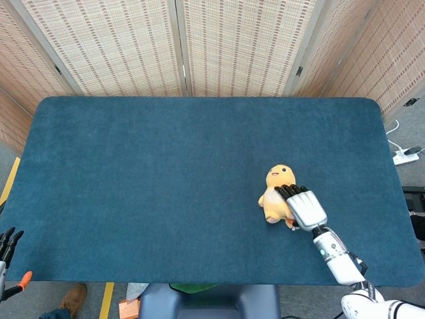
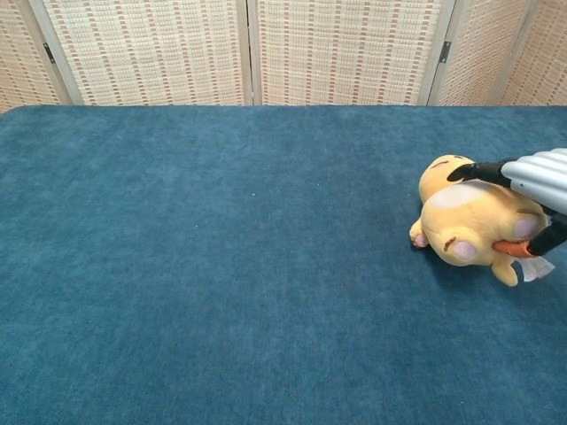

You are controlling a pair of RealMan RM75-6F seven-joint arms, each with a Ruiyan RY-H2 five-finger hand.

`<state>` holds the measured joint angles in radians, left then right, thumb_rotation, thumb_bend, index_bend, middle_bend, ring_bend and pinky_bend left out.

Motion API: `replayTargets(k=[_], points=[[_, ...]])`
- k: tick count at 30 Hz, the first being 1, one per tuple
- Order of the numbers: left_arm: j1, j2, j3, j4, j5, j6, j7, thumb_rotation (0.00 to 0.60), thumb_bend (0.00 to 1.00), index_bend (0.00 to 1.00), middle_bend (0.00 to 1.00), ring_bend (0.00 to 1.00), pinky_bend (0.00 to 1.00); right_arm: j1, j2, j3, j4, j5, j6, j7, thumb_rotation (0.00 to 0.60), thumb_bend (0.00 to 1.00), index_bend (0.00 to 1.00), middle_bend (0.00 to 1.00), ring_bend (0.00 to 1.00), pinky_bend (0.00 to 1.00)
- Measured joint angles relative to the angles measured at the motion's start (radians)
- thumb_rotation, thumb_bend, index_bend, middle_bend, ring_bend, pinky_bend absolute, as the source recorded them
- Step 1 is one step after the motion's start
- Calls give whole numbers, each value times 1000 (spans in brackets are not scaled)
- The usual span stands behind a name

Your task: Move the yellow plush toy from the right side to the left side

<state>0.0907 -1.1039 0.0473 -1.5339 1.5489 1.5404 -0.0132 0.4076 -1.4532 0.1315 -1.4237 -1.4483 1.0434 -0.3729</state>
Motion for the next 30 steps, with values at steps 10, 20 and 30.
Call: replayTargets(k=[10,20,30], points=[[-6,1,-3,0,-9,-5,-9,600,301,0,0,0,192,41,-68,-62,87,-295,207,252,600,649,750,769,737,965],[-13,8,-4,9,-23,-23,-50,600,302,0,0,0,193,218,-365,-50,169,-424,172,256,600,580,716,611,582,775],[-8,13,5,29,-13,-16,-90,600,302,0,0,0,195,307,-524,-21,321,-289,-46,176,600,133,0,0,0,9]])
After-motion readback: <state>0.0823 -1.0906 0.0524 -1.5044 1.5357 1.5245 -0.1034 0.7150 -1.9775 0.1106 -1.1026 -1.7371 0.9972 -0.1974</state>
